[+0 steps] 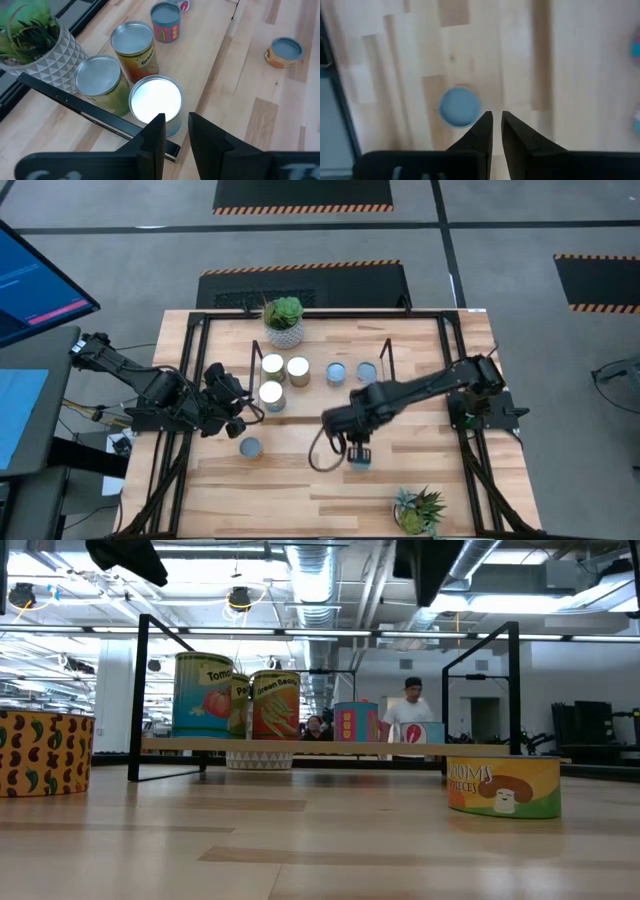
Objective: Pick and place cans onto a shelf
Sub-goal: Put the canned mushroom on the shelf
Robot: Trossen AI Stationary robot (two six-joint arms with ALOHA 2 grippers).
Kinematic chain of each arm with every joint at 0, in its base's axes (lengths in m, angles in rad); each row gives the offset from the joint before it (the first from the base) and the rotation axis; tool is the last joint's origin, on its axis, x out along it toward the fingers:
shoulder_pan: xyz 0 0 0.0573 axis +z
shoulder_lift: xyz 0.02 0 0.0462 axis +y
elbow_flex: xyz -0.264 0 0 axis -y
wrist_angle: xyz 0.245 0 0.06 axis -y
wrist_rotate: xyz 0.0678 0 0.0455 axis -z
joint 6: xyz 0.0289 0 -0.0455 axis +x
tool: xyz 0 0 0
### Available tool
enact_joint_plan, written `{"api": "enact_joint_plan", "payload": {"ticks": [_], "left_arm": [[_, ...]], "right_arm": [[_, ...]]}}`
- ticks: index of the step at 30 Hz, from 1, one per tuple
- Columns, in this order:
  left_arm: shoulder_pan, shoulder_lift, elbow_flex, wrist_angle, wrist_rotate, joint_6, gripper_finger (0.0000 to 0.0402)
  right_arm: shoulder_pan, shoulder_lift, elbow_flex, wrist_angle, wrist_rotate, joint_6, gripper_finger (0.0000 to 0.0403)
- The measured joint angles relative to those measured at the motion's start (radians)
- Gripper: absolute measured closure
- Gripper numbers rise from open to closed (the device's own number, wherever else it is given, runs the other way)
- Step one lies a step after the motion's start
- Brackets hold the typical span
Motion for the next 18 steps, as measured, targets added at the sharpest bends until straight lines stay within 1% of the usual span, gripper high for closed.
{"api": "enact_joint_plan", "payload": {"ticks": [2, 6, 10, 13, 15, 18], "left_arm": [[0.000, 0.000, 0.000, 0.000, 0.002, 0.001, 0.0329], [0.000, 0.000, 0.000, 0.000, 0.003, 0.007, 0.0329], [0.000, 0.000, 0.000, 0.000, 0.008, 0.024, 0.0329], [0.000, 0.000, 0.000, 0.000, 0.009, 0.031, 0.0329], [0.000, 0.000, 0.000, 0.000, 0.010, 0.036, 0.0329], [0.000, 0.000, 0.000, 0.000, 0.019, 0.036, 0.0329]], "right_arm": [[0.026, 0.000, 0.000, 0.013, 0.000, 0.037, 0.0339], [0.059, 0.000, 0.000, 0.049, 0.001, 0.185, 0.0335], [0.085, 0.001, -0.010, 0.092, 0.005, 0.290, 0.0310], [0.105, 0.037, -0.044, 0.126, 0.012, 0.299, 0.0283], [0.117, 0.072, -0.069, 0.128, 0.007, 0.253, 0.0266], [0.126, 0.135, -0.084, 0.091, -0.003, 0.252, 0.0248]]}}
